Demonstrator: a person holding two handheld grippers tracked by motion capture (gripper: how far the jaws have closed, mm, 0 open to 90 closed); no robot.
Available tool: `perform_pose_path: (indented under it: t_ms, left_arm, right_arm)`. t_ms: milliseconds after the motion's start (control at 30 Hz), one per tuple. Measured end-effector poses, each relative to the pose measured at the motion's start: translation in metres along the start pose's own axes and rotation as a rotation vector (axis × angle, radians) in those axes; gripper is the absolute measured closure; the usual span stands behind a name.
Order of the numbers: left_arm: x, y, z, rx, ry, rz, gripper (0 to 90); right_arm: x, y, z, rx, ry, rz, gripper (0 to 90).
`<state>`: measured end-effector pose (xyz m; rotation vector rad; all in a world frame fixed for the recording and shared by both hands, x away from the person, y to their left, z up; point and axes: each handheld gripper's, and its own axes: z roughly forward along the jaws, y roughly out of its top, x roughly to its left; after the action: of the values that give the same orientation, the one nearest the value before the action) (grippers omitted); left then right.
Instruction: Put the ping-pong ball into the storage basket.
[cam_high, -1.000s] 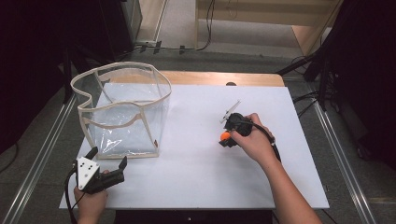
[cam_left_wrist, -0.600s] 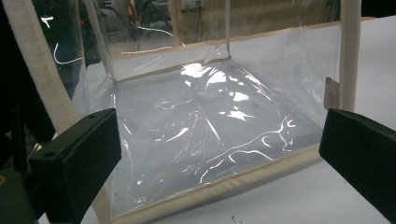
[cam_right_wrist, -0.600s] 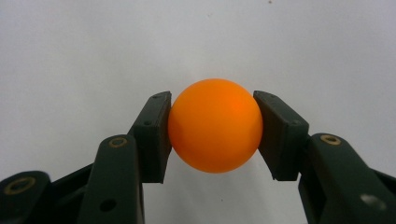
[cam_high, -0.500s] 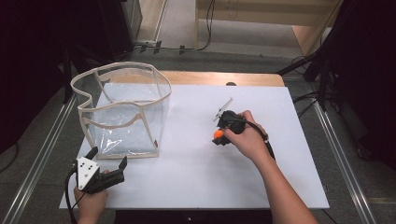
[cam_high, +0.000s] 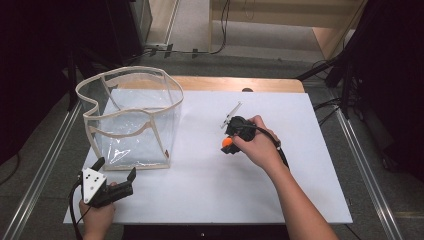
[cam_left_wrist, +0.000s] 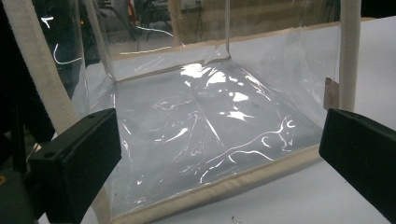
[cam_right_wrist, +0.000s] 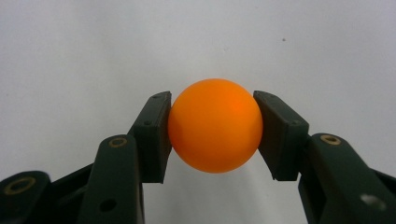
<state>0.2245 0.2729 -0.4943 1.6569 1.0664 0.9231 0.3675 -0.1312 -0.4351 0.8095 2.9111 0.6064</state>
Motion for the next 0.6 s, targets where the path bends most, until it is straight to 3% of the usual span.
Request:
perform_pose_path:
  t_ms: [600]
  left_arm:
    - [0.000,0.000,0.000,-0.001,0.000,0.000,0.0]
  right_arm:
    - [0.006,0.023,-0.002,-0.009,0.022,-0.040,47.4]
